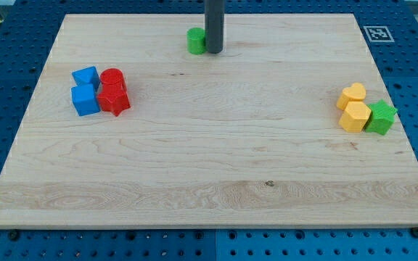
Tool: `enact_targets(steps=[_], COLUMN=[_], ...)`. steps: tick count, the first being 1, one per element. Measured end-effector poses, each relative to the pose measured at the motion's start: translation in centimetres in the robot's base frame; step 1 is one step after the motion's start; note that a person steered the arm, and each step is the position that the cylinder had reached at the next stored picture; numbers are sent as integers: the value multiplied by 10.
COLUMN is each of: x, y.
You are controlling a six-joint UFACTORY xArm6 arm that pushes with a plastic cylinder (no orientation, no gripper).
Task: Move the green circle to the top right of the triangle
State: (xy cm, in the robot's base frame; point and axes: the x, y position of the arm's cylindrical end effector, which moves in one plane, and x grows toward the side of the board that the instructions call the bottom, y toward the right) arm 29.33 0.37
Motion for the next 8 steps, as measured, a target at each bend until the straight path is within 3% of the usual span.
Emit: enact_targets(steps=[2,3,4,6,7,8], x=[-5,-26,-33,-30,1,-5], y=[-51,-1,-10,-102,-80,-114])
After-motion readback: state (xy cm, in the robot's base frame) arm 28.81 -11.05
